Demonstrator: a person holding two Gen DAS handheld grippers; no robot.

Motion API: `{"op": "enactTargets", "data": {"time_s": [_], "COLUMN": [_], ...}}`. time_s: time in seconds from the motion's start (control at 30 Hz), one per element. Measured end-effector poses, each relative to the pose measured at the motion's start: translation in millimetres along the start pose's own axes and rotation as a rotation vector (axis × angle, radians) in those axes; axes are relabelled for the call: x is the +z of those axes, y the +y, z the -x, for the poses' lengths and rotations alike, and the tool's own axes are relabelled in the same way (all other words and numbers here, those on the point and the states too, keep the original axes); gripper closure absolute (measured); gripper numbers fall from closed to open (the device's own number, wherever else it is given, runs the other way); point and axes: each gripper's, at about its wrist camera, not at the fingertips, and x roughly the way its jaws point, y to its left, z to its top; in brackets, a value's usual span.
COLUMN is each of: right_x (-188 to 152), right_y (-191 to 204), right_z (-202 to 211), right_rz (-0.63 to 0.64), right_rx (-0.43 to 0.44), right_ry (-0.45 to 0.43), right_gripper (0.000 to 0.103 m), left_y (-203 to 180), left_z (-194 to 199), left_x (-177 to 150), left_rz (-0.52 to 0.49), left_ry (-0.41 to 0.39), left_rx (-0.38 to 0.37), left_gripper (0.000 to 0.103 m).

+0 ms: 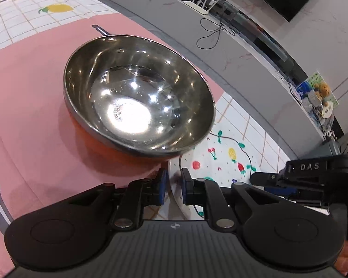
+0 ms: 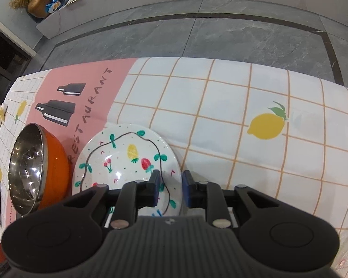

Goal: Organize plates and bowls

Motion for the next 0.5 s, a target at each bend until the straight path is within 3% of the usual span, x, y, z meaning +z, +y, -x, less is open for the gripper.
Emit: {"op": "enactTargets", "data": {"time_s": [0.1,0.2,0.5], "right_x": [1.0,0.3,2.9], "right_y": [-4.6,-8.5,-5.5], "right_z": [-0.7,-0.6,20.3], "right_rz": [-0.016,-0.042,-0.083], "right_rx": [0.023,0.033,0.047], "right_ry": [-0.007,-0.018,-0.065], "right_gripper": [0.082,0.089,0.096], "left_y": [-0.6,-1.4,0.9], "left_z": [-2.5,-2.5,13.7], "left_x": [0.9,-0.4,2.6], "left_rz": [-0.021,-0.029,0.024], "left_ry": [-0.006,-0.015,-0.022], "left_rx": [-0.009,-0.006,-0.043], "left_gripper": [0.090,0.091,0.090]}}
